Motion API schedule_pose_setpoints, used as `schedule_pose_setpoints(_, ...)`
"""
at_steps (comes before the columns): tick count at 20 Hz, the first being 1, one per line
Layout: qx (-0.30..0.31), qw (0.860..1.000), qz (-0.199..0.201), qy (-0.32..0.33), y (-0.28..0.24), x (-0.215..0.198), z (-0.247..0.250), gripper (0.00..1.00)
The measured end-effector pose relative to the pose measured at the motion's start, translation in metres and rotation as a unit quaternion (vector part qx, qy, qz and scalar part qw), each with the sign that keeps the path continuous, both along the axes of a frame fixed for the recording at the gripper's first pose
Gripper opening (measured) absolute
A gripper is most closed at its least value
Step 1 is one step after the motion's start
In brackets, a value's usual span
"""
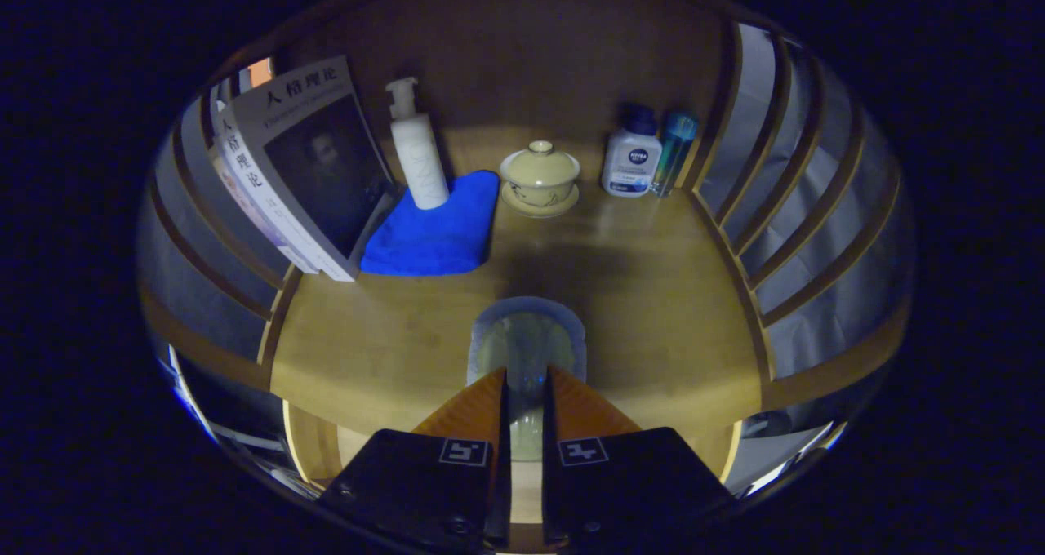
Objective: Pull open the drawer, take out the items inside it, and place them on the countertop above the cabinet.
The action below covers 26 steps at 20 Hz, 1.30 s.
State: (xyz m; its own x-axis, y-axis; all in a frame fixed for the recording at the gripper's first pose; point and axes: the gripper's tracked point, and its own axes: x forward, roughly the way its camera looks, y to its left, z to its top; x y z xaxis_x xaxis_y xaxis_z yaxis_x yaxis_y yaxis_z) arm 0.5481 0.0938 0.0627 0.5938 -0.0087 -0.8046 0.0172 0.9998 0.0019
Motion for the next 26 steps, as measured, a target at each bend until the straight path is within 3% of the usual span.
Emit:
schedule_pose_setpoints(10,0.004,0.999,0.016,-0.032,0.005,0.021,-0.01,0.24)
schedule_pose_setpoints(14,-0.005,0.997,0.009,-0.075,-0.005,0.026,-0.005,0.52)
schedule_pose_setpoints(18,0.009,0.994,0.006,-0.112,-0.001,0.013,0.009,0.5)
schedule_pose_setpoints(26,-0.001,0.976,0.048,-0.21,0.015,-0.048,0.044,0.48)
